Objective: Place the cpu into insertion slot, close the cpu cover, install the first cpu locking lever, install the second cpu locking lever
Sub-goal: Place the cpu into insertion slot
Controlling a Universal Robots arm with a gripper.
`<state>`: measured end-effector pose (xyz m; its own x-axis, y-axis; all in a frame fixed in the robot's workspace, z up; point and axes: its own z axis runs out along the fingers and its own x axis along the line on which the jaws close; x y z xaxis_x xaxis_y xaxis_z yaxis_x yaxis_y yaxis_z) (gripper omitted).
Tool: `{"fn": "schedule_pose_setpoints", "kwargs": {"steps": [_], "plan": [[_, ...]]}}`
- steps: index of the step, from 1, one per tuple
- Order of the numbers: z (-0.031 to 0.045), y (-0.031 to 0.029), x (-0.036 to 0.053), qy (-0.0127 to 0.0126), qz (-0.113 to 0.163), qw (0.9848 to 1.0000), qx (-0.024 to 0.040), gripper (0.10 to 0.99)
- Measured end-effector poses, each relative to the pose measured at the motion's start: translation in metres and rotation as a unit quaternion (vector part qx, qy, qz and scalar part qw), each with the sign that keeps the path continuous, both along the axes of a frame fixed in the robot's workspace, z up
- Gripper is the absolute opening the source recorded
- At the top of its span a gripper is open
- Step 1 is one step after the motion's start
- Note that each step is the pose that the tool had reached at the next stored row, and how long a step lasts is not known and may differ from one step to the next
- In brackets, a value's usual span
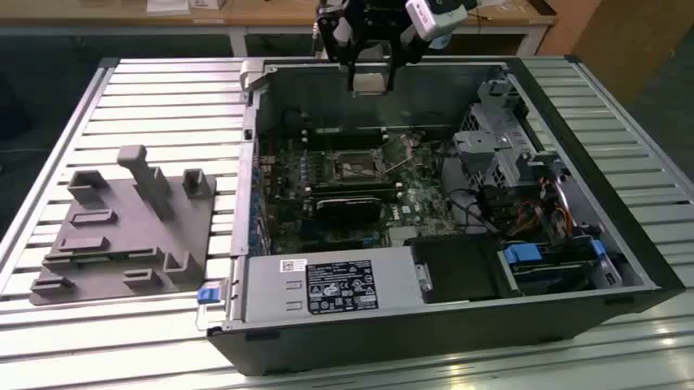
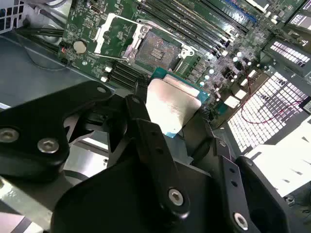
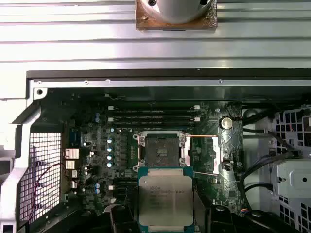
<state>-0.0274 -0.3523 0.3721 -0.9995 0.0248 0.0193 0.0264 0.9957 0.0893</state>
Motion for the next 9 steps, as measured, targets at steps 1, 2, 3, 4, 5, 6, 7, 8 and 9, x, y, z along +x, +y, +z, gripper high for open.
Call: {"fn": "schedule_pose_setpoints", "kwargs": {"steps": [1, 2, 3, 4, 5, 6, 7, 8, 9], "plan": [[0.0000, 0.0000, 0.0000, 0.0000, 0.000, 1.0000, 0.0000, 0.541], [0.0000, 0.0000, 0.0000, 0.0000, 0.000, 1.0000, 0.0000, 0.541], [0.0000, 0.0000, 0.0000, 0.0000, 0.000, 1.0000, 0.0000, 0.541], [0.0000, 0.0000, 0.0000, 0.0000, 0.000, 1.0000, 0.0000, 0.541], [0.0000, 0.0000, 0.0000, 0.0000, 0.000, 1.0000, 0.0000, 0.541], [0.0000, 0.0000, 0.0000, 0.0000, 0.000, 1.0000, 0.0000, 0.541], [0.0000, 0.0000, 0.0000, 0.0000, 0.000, 1.0000, 0.0000, 0.541], [0.0000, 0.0000, 0.0000, 0.0000, 0.000, 1.0000, 0.0000, 0.541], [0.0000, 0.0000, 0.0000, 0.0000, 0.000, 1.0000, 0.0000, 0.541]]}}
